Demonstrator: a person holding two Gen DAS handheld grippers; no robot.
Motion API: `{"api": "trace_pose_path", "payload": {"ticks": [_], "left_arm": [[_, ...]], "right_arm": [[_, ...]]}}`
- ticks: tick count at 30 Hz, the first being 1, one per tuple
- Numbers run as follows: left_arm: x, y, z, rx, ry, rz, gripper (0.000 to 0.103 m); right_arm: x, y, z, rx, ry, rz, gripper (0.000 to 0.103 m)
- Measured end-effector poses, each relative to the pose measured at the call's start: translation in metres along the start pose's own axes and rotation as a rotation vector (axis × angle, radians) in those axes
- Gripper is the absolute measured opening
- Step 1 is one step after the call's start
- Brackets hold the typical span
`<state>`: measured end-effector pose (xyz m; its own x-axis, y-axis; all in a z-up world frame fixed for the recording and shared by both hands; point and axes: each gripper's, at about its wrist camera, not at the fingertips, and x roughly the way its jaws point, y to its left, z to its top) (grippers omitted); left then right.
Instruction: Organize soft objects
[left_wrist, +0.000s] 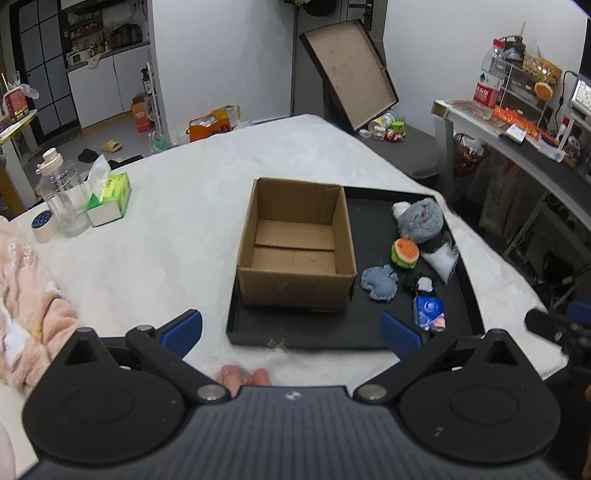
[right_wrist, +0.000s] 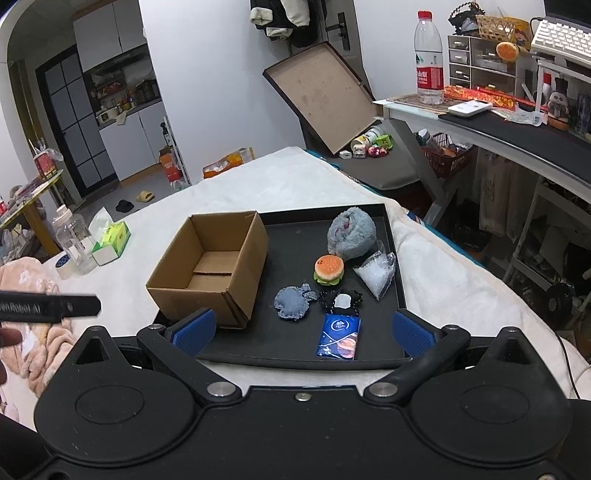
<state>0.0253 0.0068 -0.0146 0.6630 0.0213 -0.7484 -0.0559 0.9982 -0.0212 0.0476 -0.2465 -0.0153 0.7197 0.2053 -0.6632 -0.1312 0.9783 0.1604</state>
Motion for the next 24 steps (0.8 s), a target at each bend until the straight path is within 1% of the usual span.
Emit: {"api": "trace_pose_path", "payload": {"ticks": [2, 7, 10, 17, 24], "left_arm": [[0.002, 0.0, 0.003, 0.01, -0.011, -0.02, 0.102], [0.013, -0.003, 0.005, 0.054, 0.001, -0.015, 0.102], [0.02, -0.002, 0.005, 0.057, 0.009, -0.014, 0.101], [0.032, 0.004, 0.003, 0.062, -0.005, -0.029, 0.101], [0.05, 0.011, 0.011, 0.062, 0.024, -0.026, 0.1]], "right_arm": [[0.004, -0.002, -0.001, -0.001, 0.007, -0.003, 0.103], [0.014, -0.007, -0.001, 0.004, 0.021, -0.005, 0.103], [0.02, -0.008, 0.0, 0.0, 0.025, -0.001, 0.103], [0.036, -0.011, 0.004, -0.003, 0.033, 0.016, 0.103], [0.056, -0.017, 0.011, -0.001, 0.047, 0.015, 0.103]]}}
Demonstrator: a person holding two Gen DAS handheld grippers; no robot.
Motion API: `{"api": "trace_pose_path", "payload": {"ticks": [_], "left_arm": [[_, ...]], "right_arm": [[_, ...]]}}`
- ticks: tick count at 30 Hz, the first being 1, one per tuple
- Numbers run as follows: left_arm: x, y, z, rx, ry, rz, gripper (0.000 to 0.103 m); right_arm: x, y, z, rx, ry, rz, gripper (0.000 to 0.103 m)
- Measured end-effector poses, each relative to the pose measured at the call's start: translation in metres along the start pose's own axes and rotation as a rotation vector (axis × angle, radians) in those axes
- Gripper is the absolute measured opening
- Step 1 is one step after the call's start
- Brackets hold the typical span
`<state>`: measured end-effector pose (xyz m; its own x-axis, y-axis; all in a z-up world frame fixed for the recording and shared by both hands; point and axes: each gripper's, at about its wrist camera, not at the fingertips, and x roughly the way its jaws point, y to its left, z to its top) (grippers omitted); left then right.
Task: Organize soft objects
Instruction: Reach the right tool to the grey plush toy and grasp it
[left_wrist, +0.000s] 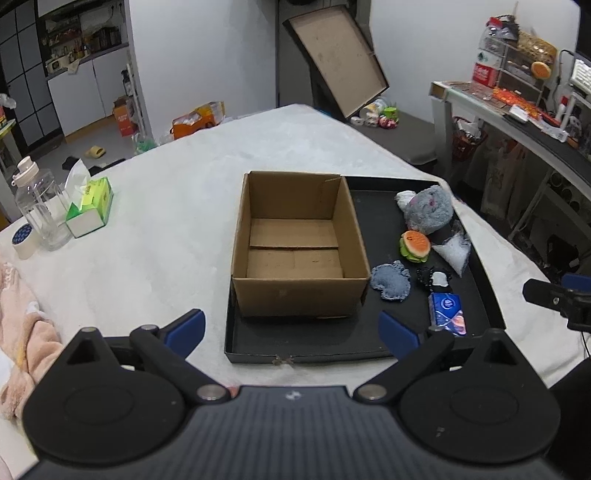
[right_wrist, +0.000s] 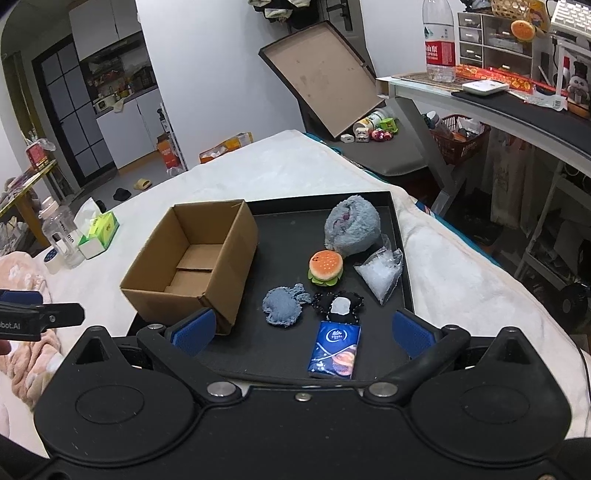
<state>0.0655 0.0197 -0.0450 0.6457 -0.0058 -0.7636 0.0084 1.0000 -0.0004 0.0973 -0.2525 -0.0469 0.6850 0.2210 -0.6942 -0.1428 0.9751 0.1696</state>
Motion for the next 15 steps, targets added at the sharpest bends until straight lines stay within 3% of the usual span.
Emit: {"api": "trace_pose_path", "payload": {"ticks": [15], "left_arm": [[0.043, 0.025, 0.032, -0.036, 0.024, -0.022, 0.098]], "right_arm": [[0.051, -0.017, 0.011, 0.029, 0.056, -0.016, 0.103]]}}
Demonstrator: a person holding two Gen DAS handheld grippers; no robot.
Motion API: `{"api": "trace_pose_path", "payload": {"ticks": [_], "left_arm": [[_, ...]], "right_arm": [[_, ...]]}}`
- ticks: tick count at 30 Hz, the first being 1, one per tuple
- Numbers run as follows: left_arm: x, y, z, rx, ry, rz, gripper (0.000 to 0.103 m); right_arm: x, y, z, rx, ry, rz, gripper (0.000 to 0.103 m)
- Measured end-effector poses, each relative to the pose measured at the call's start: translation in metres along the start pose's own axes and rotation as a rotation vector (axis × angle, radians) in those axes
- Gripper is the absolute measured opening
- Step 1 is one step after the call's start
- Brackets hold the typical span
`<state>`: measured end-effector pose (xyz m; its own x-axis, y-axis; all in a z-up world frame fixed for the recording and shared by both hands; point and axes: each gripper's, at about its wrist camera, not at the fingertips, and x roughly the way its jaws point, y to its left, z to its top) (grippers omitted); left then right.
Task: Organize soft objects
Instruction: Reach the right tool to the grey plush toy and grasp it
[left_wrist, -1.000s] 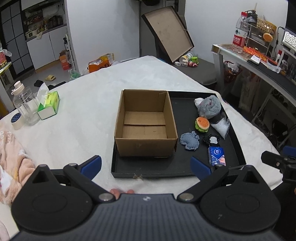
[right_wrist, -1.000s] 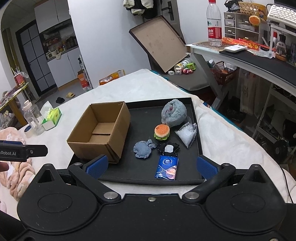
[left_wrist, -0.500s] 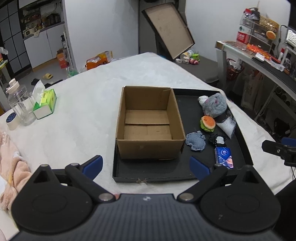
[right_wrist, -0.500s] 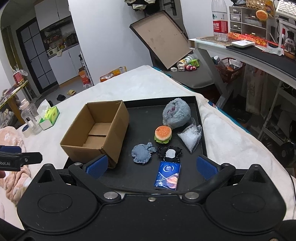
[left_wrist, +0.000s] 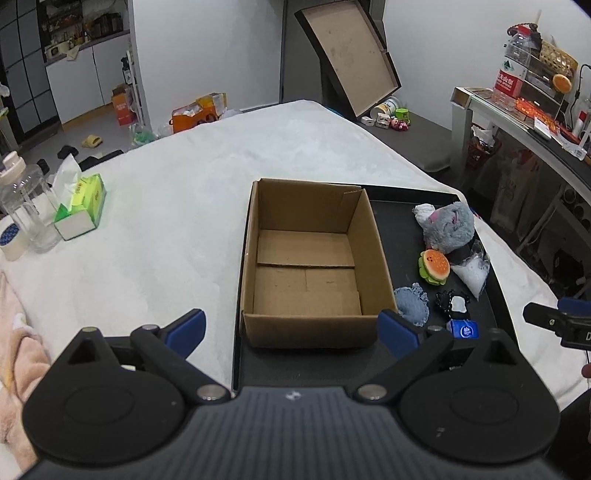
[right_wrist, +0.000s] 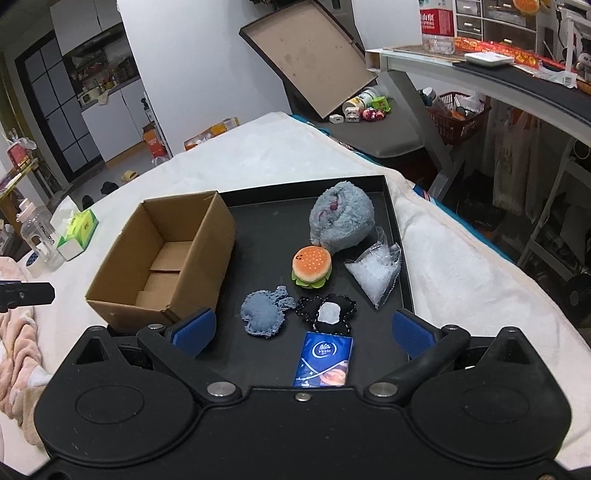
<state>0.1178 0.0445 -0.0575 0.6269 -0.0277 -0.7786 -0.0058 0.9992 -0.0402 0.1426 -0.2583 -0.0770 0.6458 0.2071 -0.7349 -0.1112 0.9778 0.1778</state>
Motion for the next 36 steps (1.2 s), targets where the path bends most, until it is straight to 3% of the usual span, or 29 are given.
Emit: {"api": "trace_pose_path", "payload": {"ticks": [10, 15, 36], "left_arm": [[0.04, 0.018, 0.007, -0.034, 0.058, -0.001, 0.09], [0.059, 0.026, 0.012, -0.049, 0.084, 0.006, 0.074], [0.125, 0.061, 0.033, -0.115, 0.158, -0.025, 0.03]], "right_arm": [[0.032, -0.012, 0.014, 0.03, 0.02, -0.002, 0.103], [0.051, -0.016, 0.022, 0.038, 0.033, -0.007, 0.103], [0.141, -0.032, 0.061, 0.103, 0.023, -0.042, 0.099]]}}
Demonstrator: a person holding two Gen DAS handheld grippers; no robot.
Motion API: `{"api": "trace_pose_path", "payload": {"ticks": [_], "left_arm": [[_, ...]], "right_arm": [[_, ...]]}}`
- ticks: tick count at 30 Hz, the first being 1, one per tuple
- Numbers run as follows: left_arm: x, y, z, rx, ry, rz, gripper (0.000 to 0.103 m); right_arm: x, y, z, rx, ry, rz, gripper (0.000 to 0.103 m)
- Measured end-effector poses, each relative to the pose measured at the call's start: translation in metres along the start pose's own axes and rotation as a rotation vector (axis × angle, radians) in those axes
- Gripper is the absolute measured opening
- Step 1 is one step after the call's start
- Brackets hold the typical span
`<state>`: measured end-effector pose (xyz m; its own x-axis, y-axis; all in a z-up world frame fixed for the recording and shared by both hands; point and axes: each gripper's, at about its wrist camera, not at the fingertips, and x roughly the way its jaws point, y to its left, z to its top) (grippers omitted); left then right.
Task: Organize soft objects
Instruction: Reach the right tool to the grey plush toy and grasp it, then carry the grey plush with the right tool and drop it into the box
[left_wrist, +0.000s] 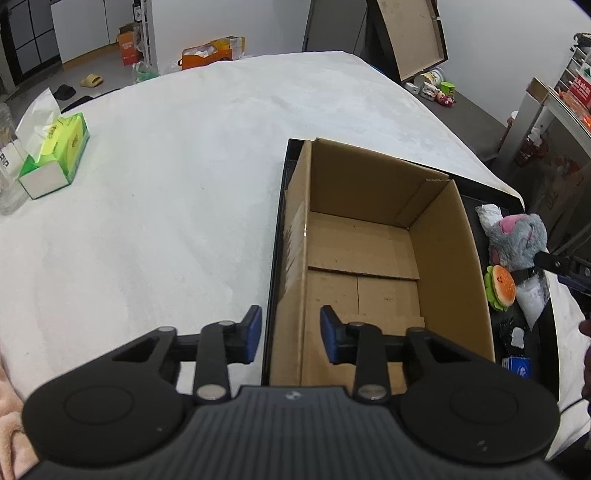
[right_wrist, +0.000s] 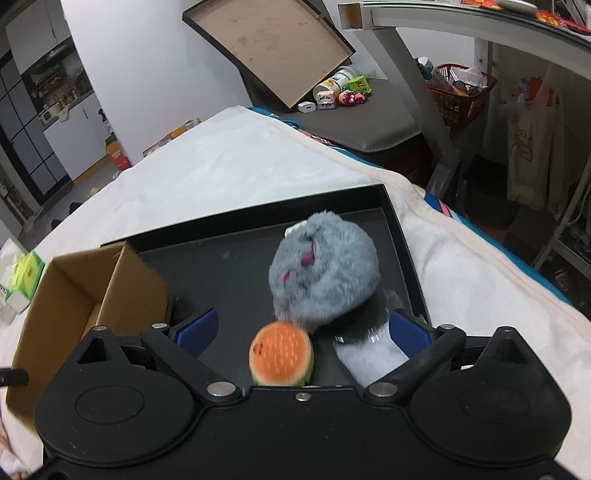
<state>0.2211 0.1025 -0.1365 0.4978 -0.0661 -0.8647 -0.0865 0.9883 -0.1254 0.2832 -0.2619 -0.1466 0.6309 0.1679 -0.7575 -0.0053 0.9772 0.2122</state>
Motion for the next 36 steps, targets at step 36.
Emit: {"api": "trace_pose_path", "payload": {"ticks": [36], "left_arm": [[0.009, 0.003, 0.004, -0.024, 0.021, -0.027, 0.011]], "right_arm": [[-0.011, 0.044, 0.031, 0.047, -0.015, 0.087, 0.068]]}}
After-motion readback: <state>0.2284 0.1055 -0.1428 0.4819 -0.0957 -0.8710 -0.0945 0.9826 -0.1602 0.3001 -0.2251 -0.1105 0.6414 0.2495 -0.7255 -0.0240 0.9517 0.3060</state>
